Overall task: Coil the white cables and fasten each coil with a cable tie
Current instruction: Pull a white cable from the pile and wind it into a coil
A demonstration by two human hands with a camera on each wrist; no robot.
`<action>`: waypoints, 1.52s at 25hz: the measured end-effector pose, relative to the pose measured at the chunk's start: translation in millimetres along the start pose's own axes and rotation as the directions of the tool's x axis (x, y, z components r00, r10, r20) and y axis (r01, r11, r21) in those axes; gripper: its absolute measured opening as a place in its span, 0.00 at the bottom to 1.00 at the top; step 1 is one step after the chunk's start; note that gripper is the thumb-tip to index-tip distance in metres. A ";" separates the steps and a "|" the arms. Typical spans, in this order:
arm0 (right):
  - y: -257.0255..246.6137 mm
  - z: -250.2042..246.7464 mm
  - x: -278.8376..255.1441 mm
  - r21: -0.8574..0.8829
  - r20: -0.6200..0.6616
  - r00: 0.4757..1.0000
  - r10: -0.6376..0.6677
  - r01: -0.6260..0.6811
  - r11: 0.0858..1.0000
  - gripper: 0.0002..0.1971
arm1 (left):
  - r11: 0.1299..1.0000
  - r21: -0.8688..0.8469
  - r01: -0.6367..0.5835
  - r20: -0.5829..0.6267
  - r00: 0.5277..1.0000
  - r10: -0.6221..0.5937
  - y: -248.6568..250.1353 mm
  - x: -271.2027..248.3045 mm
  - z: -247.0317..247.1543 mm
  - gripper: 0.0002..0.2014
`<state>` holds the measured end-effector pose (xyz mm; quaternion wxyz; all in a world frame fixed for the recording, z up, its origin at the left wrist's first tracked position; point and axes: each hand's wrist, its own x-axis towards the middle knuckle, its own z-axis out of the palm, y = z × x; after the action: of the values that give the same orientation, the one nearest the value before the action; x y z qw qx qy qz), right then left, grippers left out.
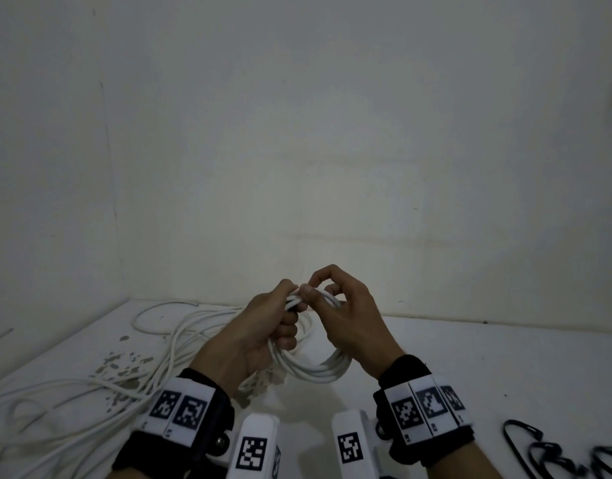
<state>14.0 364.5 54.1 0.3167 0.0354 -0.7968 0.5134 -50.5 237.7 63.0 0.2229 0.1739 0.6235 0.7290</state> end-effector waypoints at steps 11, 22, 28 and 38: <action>5.4 -17.2 2.6 -0.283 0.155 0.940 -0.305 0.338 0.898 0.06 | 0.999 0.014 0.036 -0.028 0.999 -0.036 3.9 -0.2 -5.8 0.20; 16.3 -17.5 3.9 -0.370 0.175 0.956 -0.234 0.285 0.884 0.05 | 0.956 0.293 0.005 0.023 1.000 -0.012 1.3 -4.6 -2.8 0.22; 20.6 -17.7 6.5 -0.266 0.145 0.965 -0.217 0.250 0.931 0.07 | 0.952 0.305 0.026 0.052 0.998 -0.043 5.2 -9.8 -3.7 0.20; 5.8 -26.0 -2.9 -0.207 0.187 0.980 -0.063 0.102 0.973 0.09 | 0.953 0.303 -0.015 -0.002 1.000 0.016 -2.3 -8.8 2.5 0.19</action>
<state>26.3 388.3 54.9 0.2669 0.0799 -0.8708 0.4051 -41.5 235.3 61.4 0.1865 0.2092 0.7271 0.6268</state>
